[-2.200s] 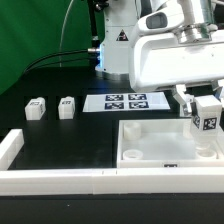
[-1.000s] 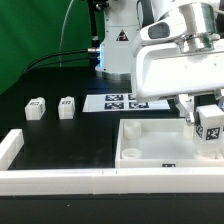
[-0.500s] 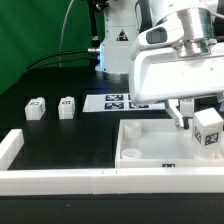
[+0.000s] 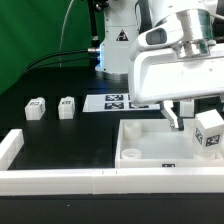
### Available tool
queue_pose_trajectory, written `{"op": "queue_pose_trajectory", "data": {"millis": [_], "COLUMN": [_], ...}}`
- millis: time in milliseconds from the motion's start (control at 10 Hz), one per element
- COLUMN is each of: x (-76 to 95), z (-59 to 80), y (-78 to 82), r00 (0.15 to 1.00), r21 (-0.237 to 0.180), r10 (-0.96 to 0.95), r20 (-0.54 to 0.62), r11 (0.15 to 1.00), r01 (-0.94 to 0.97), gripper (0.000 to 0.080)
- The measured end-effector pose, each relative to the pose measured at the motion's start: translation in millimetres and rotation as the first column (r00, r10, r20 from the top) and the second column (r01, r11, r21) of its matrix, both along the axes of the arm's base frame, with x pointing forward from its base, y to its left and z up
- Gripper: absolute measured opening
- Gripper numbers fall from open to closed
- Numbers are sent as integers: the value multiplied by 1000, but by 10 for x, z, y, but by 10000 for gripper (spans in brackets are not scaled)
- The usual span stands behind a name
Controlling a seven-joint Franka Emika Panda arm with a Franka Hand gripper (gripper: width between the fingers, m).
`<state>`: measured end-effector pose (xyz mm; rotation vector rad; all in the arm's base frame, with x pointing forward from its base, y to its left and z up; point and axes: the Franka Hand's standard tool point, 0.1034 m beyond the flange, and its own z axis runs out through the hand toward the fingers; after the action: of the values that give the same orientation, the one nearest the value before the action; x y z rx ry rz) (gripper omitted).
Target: Assemble one leg
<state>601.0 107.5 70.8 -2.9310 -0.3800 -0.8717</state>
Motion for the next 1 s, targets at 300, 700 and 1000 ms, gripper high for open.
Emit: {"op": "queue_pose_trajectory", "data": {"millis": [300,700,1000], "x": [20,25,49], "z": [53,128,100], "y": [11,25,18], "r00": [1000,998,960], "r21": [-1,-8,-28], "r10": [3,12,22], "r20": [-5,-54,-278], "r11": [1000,1000,999], "r01": [-3,-12,-31], "gripper": [649,649,649]}}
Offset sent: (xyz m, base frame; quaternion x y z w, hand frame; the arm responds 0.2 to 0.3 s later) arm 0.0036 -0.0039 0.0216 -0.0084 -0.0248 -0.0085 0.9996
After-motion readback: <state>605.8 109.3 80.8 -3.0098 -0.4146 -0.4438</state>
